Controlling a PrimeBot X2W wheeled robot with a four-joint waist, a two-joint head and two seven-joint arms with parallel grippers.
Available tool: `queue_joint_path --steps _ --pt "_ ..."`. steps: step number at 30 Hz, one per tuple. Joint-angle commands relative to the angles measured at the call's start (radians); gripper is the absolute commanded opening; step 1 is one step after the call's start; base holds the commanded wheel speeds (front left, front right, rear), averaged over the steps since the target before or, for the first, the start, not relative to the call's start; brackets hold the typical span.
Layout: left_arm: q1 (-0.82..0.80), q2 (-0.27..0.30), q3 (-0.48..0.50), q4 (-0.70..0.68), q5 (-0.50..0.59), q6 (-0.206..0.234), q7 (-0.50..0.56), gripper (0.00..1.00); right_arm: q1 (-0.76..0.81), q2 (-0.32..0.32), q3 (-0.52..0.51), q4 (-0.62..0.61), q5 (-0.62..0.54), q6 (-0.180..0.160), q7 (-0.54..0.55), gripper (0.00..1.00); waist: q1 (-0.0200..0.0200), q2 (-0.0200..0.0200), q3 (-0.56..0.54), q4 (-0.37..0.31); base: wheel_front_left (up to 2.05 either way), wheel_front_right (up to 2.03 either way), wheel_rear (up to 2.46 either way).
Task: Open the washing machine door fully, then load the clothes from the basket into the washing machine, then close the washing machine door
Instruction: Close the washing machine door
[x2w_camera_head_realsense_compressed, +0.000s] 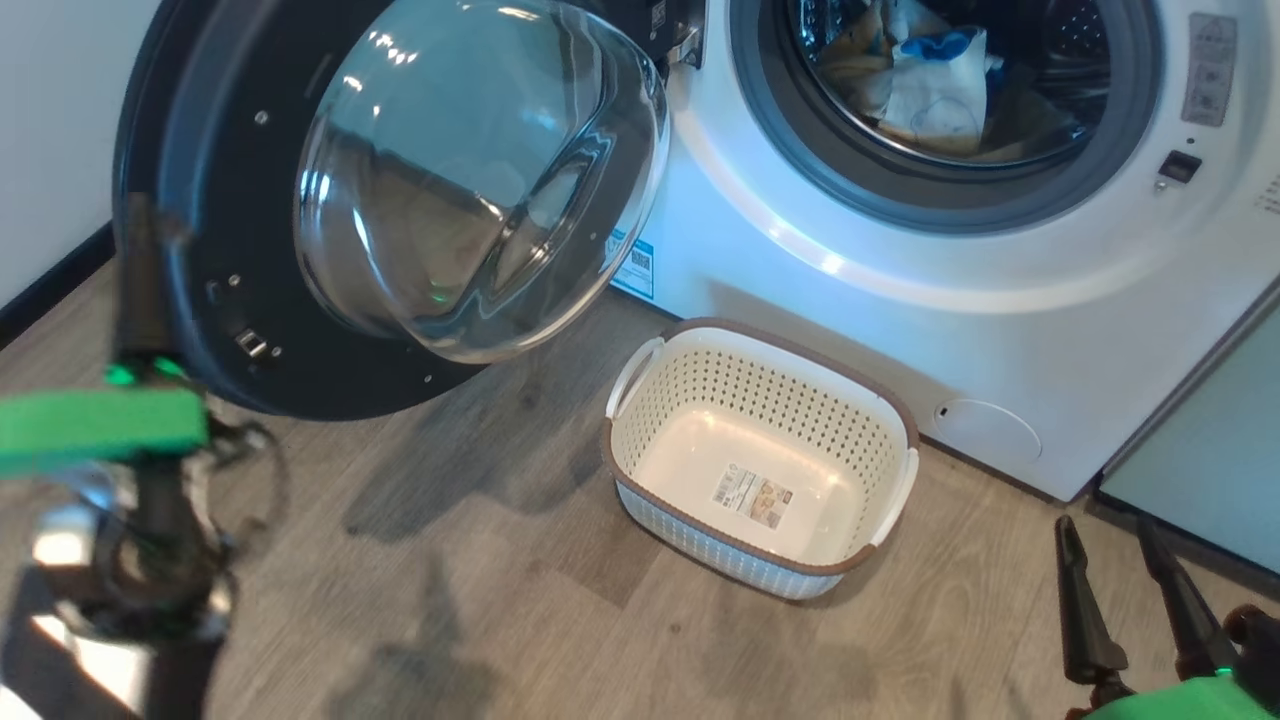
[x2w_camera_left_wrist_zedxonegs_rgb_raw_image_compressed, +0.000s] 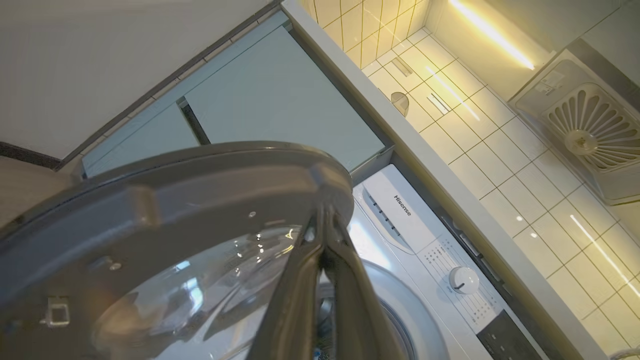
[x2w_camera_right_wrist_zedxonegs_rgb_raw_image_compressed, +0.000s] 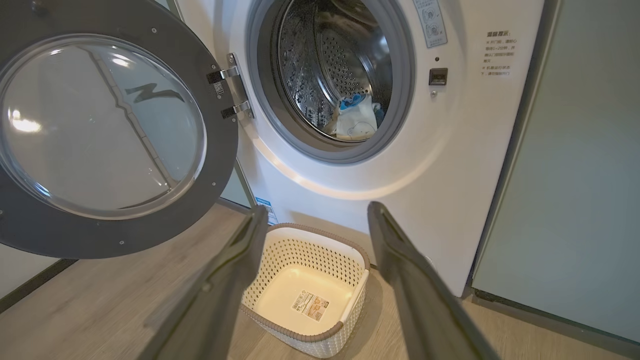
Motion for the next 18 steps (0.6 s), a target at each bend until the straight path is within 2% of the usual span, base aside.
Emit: queue_joint_path --steps 1,6,12,13,18 --pt "-0.066 0.05 0.06 -0.003 -0.011 -0.008 0.01 0.0 -0.037 -0.021 0.017 -0.041 0.006 -0.003 0.0 1.0 0.0 -0.0001 0.006 -0.003 0.0 0.0 0.0" --pt "-0.179 0.108 0.167 0.153 -0.146 -0.014 0.041 0.0 -0.042 -0.033 0.022 -0.049 0.009 -0.003 0.005 1.0 0.0 -0.0001 0.022 -0.015 0.0 0.0 0.0" --pt "-0.3 0.182 0.258 0.396 -0.289 -0.025 0.106 0.0 -0.05 -0.05 0.03 -0.056 0.011 -0.003 0.013 1.0 0.0 -0.0001 0.037 -0.039 0.0 0.0 0.0" --pt "-0.331 0.201 0.278 0.47 -0.322 -0.028 0.122 0.0 -0.054 -0.057 0.032 -0.06 0.012 -0.003 0.016 1.0 0.0 -0.0001 0.043 -0.048 0.0 0.0 0.0" --pt "-0.392 0.223 0.317 0.625 -0.402 -0.035 0.168 0.0 -0.06 -0.075 0.028 -0.073 0.013 -0.003 0.03 1.0 0.0 -0.0001 0.059 -0.069 0.0 0.0 0.0"
